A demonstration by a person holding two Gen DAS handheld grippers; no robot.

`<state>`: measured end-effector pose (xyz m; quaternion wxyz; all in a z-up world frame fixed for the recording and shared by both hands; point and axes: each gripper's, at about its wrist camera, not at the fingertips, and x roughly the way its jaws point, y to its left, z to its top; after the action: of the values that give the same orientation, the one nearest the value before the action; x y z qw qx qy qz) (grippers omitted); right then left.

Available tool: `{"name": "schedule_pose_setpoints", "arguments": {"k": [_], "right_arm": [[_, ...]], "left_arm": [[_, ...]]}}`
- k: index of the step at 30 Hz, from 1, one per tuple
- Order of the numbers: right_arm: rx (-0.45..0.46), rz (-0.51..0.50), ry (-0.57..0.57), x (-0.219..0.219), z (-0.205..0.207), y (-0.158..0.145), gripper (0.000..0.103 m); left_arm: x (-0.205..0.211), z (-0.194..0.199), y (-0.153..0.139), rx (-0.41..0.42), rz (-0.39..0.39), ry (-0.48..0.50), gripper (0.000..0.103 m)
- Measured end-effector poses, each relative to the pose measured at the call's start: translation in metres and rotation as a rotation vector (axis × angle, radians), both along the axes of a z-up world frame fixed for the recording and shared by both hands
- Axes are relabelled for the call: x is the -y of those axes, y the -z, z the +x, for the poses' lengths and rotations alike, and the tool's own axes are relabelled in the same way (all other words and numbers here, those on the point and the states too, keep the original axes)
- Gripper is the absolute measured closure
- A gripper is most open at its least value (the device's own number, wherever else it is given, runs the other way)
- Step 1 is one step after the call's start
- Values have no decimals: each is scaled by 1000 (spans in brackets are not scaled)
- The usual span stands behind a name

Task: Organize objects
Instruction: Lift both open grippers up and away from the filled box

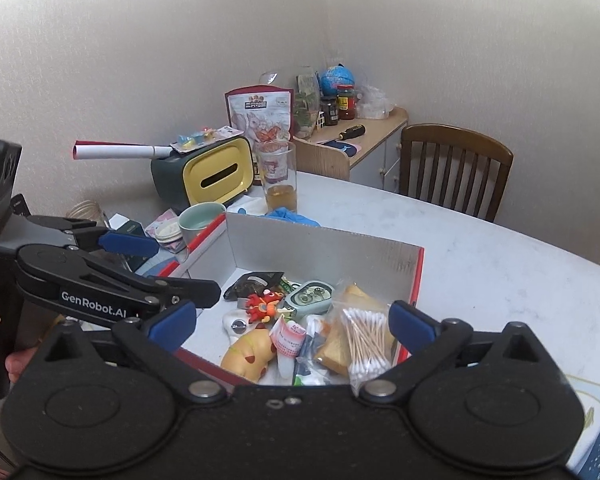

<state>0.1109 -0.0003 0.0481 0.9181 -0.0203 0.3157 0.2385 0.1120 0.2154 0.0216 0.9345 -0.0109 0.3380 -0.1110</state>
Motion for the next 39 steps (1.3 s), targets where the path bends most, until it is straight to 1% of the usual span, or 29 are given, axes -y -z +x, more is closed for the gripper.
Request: {"name": "schedule_pose_setpoints", "arguments": {"k": [7, 15, 22, 25, 39], "right_arm": [[24, 8, 46, 6, -12, 3, 0], [21, 24, 79, 16, -22, 6, 0], [13, 34, 87, 21, -29, 9, 0], [12, 42, 91, 22, -32, 10, 0], [12, 52, 93, 32, -44, 12, 0]], "left_arm": [[2, -11, -1, 19, -9, -19, 1], [6, -21, 2, 21, -6, -26, 1], [15, -34, 4, 30, 5, -17, 1], [17, -38, 6, 29, -3, -15, 1], [26, -50, 11, 20, -3, -50, 1]]}}
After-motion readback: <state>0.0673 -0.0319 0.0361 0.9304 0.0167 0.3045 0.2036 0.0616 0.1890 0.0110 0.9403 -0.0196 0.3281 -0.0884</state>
